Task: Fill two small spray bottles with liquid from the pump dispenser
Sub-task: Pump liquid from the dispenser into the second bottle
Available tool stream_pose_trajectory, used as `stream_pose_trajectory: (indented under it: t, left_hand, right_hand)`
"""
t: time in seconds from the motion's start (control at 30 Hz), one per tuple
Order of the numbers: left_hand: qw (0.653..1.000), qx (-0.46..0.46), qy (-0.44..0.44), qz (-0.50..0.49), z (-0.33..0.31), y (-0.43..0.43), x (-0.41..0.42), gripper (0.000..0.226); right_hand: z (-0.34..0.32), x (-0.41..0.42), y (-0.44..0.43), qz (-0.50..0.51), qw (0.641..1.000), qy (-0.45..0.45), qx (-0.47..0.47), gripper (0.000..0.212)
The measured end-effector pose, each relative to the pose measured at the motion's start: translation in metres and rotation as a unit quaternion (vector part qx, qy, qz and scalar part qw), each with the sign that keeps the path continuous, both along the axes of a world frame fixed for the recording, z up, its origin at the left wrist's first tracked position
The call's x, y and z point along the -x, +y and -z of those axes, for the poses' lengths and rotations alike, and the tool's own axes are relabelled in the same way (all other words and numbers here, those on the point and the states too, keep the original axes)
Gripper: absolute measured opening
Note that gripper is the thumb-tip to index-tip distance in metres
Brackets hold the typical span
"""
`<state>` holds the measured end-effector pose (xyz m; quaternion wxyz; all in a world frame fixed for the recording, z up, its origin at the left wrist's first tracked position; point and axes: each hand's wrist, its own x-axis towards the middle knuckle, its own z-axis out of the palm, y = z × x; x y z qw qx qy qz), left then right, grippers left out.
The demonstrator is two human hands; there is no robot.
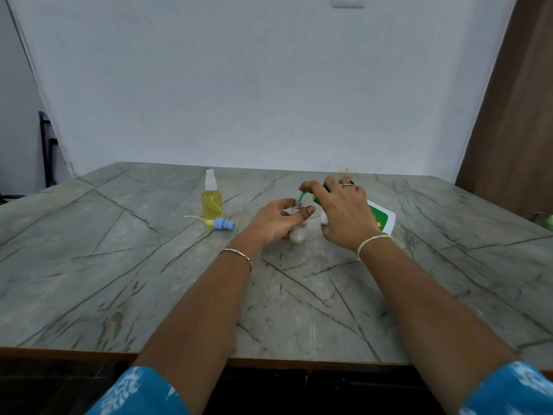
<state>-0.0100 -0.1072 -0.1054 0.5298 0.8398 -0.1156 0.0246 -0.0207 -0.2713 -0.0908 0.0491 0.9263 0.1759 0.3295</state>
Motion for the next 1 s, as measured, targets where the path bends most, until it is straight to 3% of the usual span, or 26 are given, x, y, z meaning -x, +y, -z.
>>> stream_pose_trajectory:
  t: [0.13, 0.37, 0.63, 0.77, 1.0]
  left_hand:
    - [1.0, 0.008, 0.001, 0.003, 0.0003, 0.0005, -0.0009, 0.077]
    - [1.0, 0.013, -0.003, 0.0, 0.0015, 0.0007, -0.0013, 0.081]
    - [1.0, 0.008, -0.009, 0.004, 0.0029, 0.0007, -0.0018, 0.08]
    - [1.0, 0.008, -0.011, 0.008, 0.0031, 0.0013, -0.002, 0.075]
    - [1.0, 0.01, -0.019, 0.0, 0.0031, 0.0018, -0.0024, 0.075]
  right_hand:
    - [0.0008, 0.0001, 0.0005, 0.006, 1.0, 0.0, 0.006, 0.078]
    - [0.0028, 0.002, -0.0053, 0.016, 0.998, -0.014, 0.056, 0.106]
    - [0.0017, 0.0018, 0.0002, 0.014, 1.0, -0.002, 0.018, 0.079]
    - [0.0012, 0.0012, 0.0035, 0.015, 1.0, -0.006, 0.02, 0.076]
    - [0.003, 0.0023, -0.0035, 0.005, 0.998, -0.008, 0.061, 0.106]
